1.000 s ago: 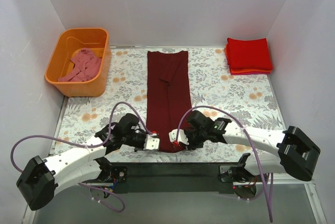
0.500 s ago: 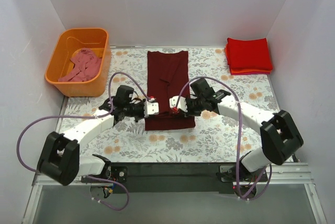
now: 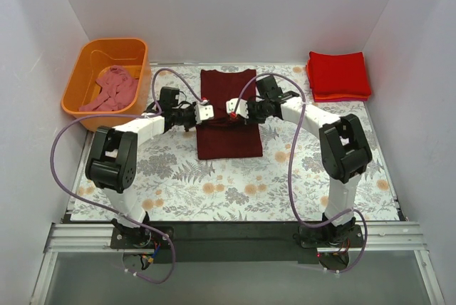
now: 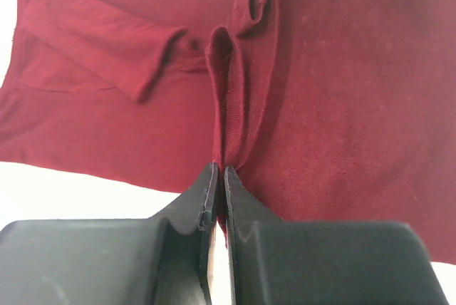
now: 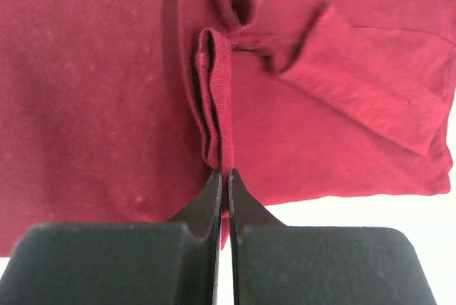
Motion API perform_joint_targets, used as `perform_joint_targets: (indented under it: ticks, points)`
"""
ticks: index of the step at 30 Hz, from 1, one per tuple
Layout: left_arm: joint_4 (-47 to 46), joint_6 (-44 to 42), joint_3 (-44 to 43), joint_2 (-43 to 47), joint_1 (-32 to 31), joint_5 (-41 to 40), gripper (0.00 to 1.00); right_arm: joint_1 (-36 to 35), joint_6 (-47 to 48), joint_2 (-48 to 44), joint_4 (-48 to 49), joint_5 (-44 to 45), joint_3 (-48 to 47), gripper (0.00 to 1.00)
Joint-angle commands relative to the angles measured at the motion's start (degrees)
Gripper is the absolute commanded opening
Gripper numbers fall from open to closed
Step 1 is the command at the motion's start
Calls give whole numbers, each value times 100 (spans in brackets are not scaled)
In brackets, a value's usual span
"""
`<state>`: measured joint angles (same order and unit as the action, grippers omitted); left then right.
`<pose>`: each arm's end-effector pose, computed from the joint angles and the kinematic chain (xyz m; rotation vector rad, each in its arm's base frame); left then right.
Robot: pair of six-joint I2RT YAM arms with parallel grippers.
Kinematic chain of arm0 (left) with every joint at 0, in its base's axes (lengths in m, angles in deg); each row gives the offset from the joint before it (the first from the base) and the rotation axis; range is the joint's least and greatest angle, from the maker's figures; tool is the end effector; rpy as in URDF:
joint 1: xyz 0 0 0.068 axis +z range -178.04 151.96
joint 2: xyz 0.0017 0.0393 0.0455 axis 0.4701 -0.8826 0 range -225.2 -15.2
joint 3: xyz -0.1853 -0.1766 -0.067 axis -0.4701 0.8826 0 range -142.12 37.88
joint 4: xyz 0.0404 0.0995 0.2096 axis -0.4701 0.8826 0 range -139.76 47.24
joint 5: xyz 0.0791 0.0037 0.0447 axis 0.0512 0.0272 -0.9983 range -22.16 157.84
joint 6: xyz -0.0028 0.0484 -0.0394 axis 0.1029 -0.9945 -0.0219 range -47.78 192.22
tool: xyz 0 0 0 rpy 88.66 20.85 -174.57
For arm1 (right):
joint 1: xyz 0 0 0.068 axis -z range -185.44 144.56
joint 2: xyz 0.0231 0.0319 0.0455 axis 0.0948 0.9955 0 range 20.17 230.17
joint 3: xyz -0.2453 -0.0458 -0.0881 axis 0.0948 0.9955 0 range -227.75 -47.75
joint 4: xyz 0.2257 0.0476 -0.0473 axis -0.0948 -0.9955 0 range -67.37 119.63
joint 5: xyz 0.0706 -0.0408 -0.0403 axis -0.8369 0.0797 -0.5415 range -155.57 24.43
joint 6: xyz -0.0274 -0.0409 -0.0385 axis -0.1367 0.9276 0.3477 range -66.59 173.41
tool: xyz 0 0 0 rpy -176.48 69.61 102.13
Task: Fold and stack the t-shirts
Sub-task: Fold the tshirt
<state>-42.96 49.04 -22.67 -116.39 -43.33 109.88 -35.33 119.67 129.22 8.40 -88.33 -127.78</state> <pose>0.3266 -0.1223 0.1878 1.0551 2.0054 -0.7993 0.3356 0.2141 0.2116 -1.8707 1.4494 0.1850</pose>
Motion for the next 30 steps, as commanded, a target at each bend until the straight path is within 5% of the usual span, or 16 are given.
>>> perform_joint_targets:
  ticks: [1,21,22,25,30]
  points:
    - [-320,-274,-465,-303,79,190,0,97,282,387,111,-158,-679,1]
    - [-839,-415,-905,-1201,158,-20,3,282,212,1144,418,44,-1032,1]
    - [-935,-363,-888,-1202,158,-81,15,282,160,1144,444,105,-1084,20]
    - [-1338,188,-932,-1105,175,-371,36,291,-42,1057,471,211,-1251,39]
    - [-1131,1420,-1458,-789,412,-373,42,352,-350,540,393,360,-1323,43]
